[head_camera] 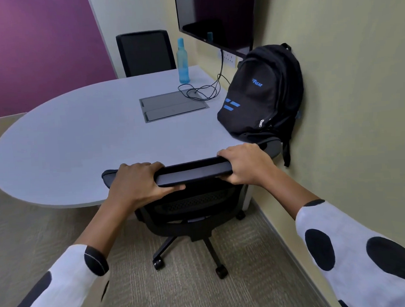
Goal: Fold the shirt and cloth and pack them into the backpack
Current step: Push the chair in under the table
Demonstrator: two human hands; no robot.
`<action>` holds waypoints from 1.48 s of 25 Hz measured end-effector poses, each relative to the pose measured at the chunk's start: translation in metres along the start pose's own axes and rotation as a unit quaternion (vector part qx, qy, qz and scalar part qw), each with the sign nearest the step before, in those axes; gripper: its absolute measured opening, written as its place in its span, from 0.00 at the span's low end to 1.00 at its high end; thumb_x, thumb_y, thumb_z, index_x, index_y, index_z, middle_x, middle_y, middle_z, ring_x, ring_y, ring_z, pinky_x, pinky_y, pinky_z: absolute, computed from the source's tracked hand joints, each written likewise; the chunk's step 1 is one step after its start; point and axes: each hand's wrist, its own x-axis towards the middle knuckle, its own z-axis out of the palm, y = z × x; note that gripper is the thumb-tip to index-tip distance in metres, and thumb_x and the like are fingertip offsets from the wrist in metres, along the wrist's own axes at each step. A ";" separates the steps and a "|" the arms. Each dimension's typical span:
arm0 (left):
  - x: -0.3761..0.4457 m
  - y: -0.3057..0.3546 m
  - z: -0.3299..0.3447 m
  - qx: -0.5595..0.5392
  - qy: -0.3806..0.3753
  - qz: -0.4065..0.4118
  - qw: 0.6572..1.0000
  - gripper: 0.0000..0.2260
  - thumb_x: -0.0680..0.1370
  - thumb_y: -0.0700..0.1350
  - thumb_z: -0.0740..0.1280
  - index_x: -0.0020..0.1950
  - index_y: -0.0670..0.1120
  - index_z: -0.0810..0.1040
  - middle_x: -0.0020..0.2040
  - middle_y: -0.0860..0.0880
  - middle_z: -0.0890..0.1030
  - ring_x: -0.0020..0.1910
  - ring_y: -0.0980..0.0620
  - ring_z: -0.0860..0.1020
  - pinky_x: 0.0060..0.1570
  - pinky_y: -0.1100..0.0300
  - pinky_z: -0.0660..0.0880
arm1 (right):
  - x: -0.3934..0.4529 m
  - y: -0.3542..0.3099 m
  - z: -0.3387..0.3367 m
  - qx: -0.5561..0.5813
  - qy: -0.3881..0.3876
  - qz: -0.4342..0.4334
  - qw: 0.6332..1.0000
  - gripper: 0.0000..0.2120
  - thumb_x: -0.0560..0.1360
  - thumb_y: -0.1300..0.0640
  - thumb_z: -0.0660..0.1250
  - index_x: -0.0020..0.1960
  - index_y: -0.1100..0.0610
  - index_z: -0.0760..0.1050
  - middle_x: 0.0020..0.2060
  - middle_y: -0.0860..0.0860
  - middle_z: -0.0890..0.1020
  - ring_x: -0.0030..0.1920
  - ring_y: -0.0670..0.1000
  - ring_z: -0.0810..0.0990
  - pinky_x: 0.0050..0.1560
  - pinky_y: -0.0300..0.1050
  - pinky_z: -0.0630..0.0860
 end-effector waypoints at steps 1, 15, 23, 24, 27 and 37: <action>0.002 -0.003 0.001 0.000 0.000 0.002 1.000 0.42 0.60 0.81 0.44 0.56 0.55 0.77 0.46 0.55 0.83 0.46 0.52 0.79 0.49 0.54 0.70 | 0.003 -0.001 -0.001 -0.001 0.000 -0.001 1.000 0.26 0.71 0.37 0.62 0.64 0.50 0.72 0.50 0.47 0.81 0.52 0.53 0.78 0.49 0.46 0.70; 0.008 -0.035 0.000 -0.004 0.002 0.019 1.000 0.41 0.61 0.81 0.45 0.56 0.57 0.77 0.47 0.55 0.83 0.48 0.50 0.79 0.45 0.55 0.70 | 0.017 -0.026 -0.003 -0.017 -0.008 0.015 1.000 0.24 0.72 0.39 0.63 0.60 0.53 0.73 0.49 0.49 0.81 0.51 0.55 0.79 0.48 0.49 0.72; 0.011 -0.008 0.006 0.019 -0.017 -0.002 1.000 0.43 0.61 0.81 0.43 0.56 0.53 0.76 0.46 0.54 0.81 0.46 0.50 0.78 0.50 0.52 0.69 | 0.009 0.000 -0.003 -0.004 -0.008 0.018 1.000 0.24 0.70 0.44 0.65 0.65 0.49 0.71 0.52 0.46 0.80 0.54 0.53 0.78 0.50 0.48 0.73; 0.011 -0.008 0.006 0.018 -0.017 -0.004 1.000 0.43 0.61 0.81 0.43 0.57 0.53 0.76 0.46 0.53 0.81 0.46 0.50 0.78 0.50 0.51 0.70 | 0.010 0.002 -0.003 -0.005 -0.010 0.012 1.000 0.25 0.70 0.42 0.65 0.65 0.49 0.71 0.52 0.46 0.80 0.54 0.53 0.78 0.50 0.48 0.73; 0.012 -0.003 0.005 0.021 -0.020 -0.011 1.000 0.43 0.62 0.81 0.44 0.57 0.53 0.75 0.47 0.54 0.81 0.47 0.50 0.78 0.52 0.51 0.70 | 0.012 0.008 -0.004 -0.008 -0.010 -0.006 1.000 0.25 0.70 0.40 0.64 0.64 0.50 0.72 0.51 0.46 0.81 0.53 0.53 0.79 0.48 0.48 0.72; 0.029 0.048 0.009 0.034 -0.026 -0.071 0.997 0.42 0.61 0.81 0.44 0.53 0.52 0.75 0.42 0.54 0.78 0.43 0.49 0.78 0.50 0.51 0.70 | 0.017 0.065 -0.006 -0.002 -0.024 -0.052 0.998 0.24 0.70 0.43 0.66 0.64 0.50 0.72 0.52 0.46 0.81 0.53 0.53 0.79 0.51 0.47 0.72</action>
